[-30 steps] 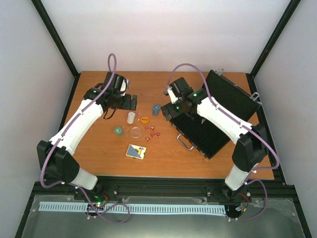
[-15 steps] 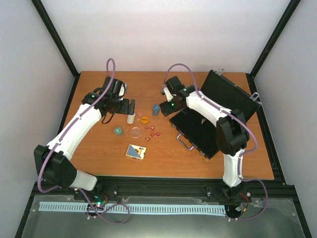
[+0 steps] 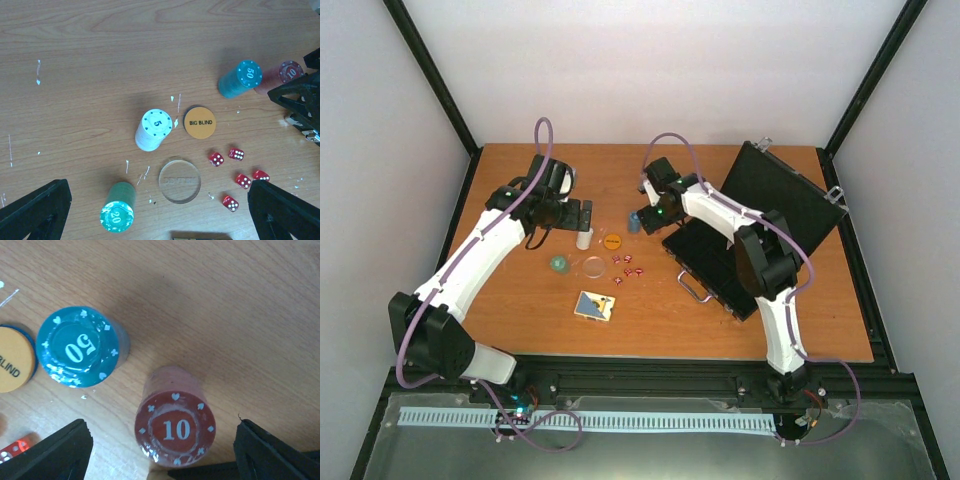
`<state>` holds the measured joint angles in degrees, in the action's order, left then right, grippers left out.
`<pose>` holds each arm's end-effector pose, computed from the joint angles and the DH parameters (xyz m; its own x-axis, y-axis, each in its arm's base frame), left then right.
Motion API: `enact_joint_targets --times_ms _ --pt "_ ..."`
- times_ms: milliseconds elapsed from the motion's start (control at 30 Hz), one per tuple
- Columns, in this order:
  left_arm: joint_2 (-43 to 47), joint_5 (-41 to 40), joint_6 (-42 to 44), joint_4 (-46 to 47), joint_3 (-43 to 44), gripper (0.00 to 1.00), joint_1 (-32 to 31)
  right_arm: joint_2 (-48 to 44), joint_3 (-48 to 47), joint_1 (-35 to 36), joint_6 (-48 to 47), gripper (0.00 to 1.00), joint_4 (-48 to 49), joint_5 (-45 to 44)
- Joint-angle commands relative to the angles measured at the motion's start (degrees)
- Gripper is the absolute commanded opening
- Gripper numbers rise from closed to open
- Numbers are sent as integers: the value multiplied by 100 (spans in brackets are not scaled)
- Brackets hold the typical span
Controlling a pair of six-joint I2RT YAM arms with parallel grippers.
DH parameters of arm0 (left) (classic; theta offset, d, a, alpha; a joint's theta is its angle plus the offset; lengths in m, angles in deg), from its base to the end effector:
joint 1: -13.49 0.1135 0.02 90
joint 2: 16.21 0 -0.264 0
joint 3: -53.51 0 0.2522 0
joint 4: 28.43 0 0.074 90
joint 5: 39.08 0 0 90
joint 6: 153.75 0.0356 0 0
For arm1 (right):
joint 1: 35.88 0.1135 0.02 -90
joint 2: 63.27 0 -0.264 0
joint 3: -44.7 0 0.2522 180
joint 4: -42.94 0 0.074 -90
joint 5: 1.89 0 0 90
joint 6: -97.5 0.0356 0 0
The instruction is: Pack up texas hold em set
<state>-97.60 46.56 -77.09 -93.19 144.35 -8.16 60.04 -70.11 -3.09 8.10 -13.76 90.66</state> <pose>0.2720 -0.1051 0.3259 -0.8192 0.0777 -0.5682 0.1425 0.9873 -0.0705 0.3862 0.2506 0.1974 -0.7689 -0.4829 -0.4190 -0.5487 0.8348 0.0448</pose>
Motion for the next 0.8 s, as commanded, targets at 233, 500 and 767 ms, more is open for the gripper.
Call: enact_joint_targets --times_ms 233,500,767 --pt "-32 -101 57 126 -111 100 -24 570 -593 -249 -271 65 -43 15" --pt "-149 -85 29 196 -185 100 -24 852 -780 -300 -245 59 -134 449" --pt "-211 -149 160 157 -160 100 -24 798 -891 -306 -140 34 -140 472"
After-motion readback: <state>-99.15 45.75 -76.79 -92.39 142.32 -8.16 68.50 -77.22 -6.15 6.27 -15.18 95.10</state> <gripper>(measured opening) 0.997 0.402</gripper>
